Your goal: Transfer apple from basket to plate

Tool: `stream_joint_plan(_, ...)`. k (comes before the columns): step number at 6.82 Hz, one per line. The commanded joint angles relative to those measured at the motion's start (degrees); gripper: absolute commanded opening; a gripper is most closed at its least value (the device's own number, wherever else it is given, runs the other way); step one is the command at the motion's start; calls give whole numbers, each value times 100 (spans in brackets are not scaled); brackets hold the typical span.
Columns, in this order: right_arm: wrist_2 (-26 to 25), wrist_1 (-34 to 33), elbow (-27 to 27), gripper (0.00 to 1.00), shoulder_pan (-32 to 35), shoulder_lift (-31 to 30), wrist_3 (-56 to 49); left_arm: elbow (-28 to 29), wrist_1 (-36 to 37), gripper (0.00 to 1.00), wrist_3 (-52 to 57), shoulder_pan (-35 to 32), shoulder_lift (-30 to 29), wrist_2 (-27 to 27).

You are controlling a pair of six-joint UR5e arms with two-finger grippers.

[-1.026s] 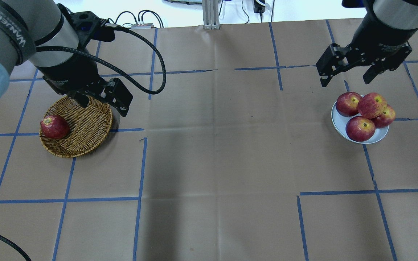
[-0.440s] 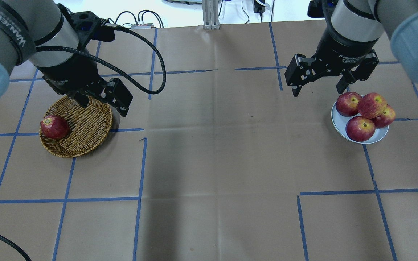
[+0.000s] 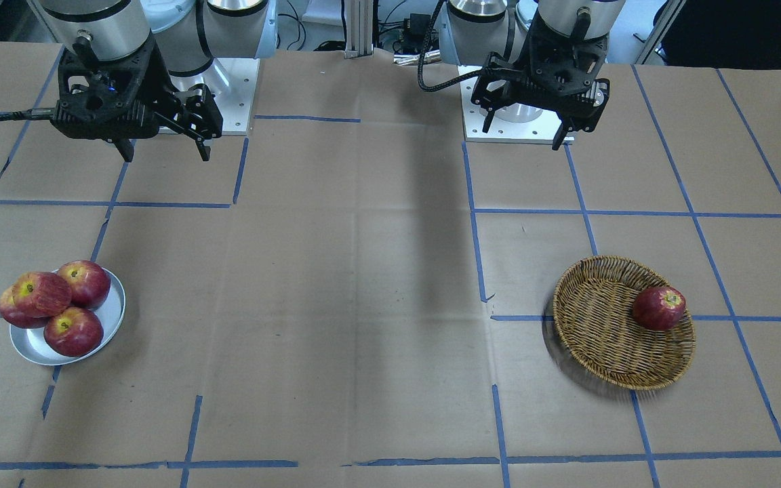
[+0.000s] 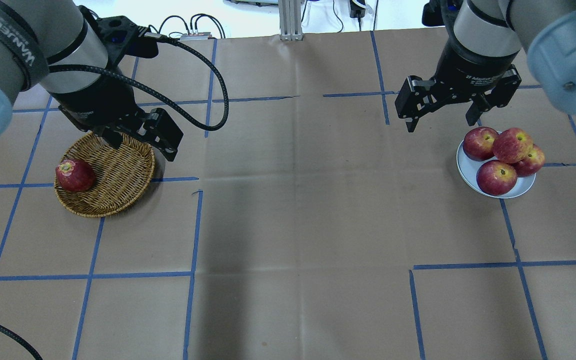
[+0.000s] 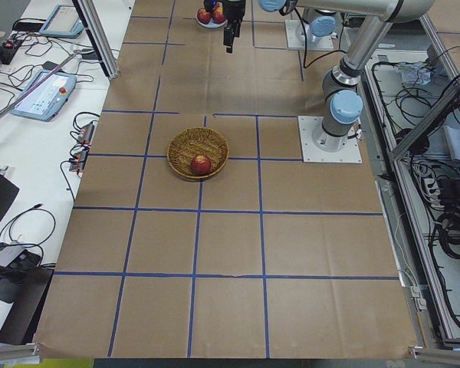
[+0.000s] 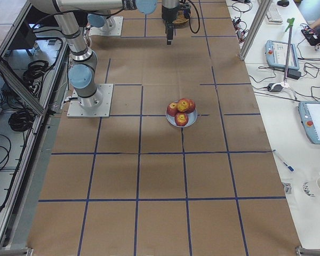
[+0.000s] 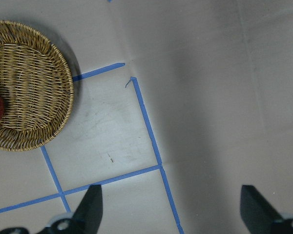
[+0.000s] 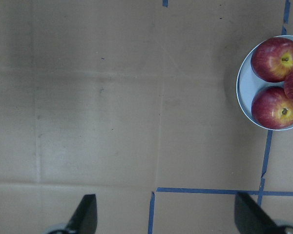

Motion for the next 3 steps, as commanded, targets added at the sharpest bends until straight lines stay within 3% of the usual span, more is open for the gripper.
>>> stream_joint_plan(1, -5, -4, 0, 100, 0, 4, 5, -4, -9, 99, 0, -8, 2, -1)
stream_joint_plan(3, -5, -4, 0, 100, 0, 4, -30, 5, -9, 99, 0, 0, 2, -1)
